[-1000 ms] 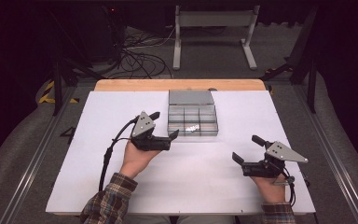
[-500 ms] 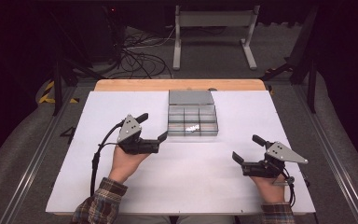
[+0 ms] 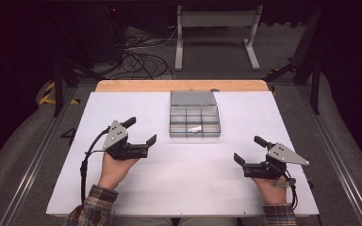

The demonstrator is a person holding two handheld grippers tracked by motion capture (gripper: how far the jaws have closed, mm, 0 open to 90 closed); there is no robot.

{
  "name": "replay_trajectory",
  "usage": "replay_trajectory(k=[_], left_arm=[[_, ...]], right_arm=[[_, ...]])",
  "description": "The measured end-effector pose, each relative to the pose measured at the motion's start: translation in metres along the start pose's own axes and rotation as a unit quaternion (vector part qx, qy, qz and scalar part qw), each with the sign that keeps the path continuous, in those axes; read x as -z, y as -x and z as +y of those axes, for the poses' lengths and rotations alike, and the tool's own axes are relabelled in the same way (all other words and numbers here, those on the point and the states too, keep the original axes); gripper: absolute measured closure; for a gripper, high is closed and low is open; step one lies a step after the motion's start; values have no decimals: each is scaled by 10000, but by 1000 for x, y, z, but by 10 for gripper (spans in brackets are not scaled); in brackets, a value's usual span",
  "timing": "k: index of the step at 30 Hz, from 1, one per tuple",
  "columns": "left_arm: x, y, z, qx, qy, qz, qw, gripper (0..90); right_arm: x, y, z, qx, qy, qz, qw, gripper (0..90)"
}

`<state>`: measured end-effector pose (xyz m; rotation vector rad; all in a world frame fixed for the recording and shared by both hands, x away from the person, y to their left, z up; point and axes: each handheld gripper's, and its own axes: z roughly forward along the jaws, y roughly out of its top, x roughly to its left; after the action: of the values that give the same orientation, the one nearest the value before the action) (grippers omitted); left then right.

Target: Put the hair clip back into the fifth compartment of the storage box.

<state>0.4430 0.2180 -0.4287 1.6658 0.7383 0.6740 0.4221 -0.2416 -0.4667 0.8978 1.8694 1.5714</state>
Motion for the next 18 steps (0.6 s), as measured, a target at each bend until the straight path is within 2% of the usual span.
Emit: replay_trajectory(k=[4,16,18], left_arm=[[10,-7,-6,-12,5,66,10000,33],[35,-18,-23,168,153,173,9996,26],[40,-20,-25,149,151,192,9996,26]], right_arm=[[0,0,0,2,7,-21,10000,0],[1,1,-1,29,1,-60,10000,0],[1,1,-1,4,-12,-66,10000,0]])
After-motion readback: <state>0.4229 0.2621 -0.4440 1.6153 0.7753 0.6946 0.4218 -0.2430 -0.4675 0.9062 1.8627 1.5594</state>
